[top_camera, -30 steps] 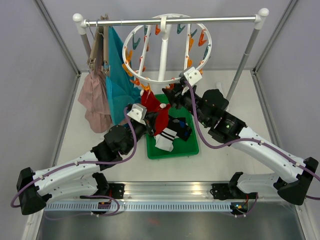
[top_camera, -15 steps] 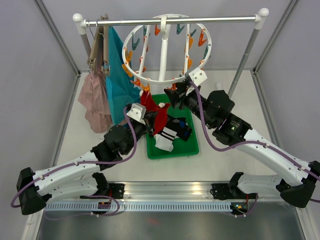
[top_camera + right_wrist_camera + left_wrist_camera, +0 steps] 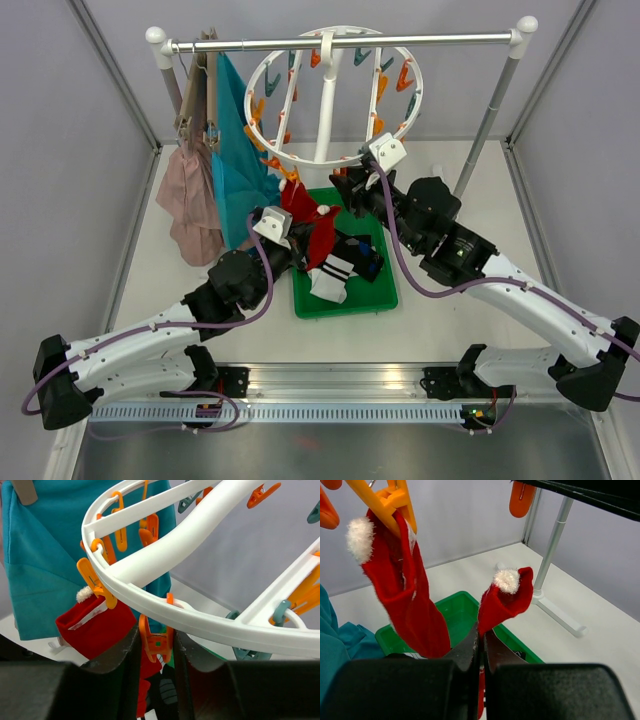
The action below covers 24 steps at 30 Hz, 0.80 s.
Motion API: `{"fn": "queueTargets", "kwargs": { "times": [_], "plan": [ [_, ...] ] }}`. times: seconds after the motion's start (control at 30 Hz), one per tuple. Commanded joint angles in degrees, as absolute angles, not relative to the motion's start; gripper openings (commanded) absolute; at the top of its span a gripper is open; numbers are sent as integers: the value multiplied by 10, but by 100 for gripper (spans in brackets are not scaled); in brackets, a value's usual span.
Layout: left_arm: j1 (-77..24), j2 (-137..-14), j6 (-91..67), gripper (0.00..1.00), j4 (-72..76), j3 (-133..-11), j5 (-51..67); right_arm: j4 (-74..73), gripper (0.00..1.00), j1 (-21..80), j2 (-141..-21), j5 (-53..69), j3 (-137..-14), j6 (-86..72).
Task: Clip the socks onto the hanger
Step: Open the sock on the hanger.
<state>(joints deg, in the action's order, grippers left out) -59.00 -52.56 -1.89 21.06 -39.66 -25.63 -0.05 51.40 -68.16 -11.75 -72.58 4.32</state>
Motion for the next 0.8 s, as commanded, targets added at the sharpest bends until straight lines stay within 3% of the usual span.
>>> {"fn": "queueTargets", "kwargs": {
  "times": [0.0, 0.33, 0.77],
  "plan": [
    [-591, -522, -9, 2, 227, -411, -268, 7, 32, 517, -688, -126, -754, 38],
    [-587, -531, -23, 2, 251, -418, -304, -20, 1, 516, -700, -141, -775, 7],
    [-579, -573, -78, 2, 279, -448, -372, -34, 0, 516, -708, -160, -779, -32]
  ]
}}
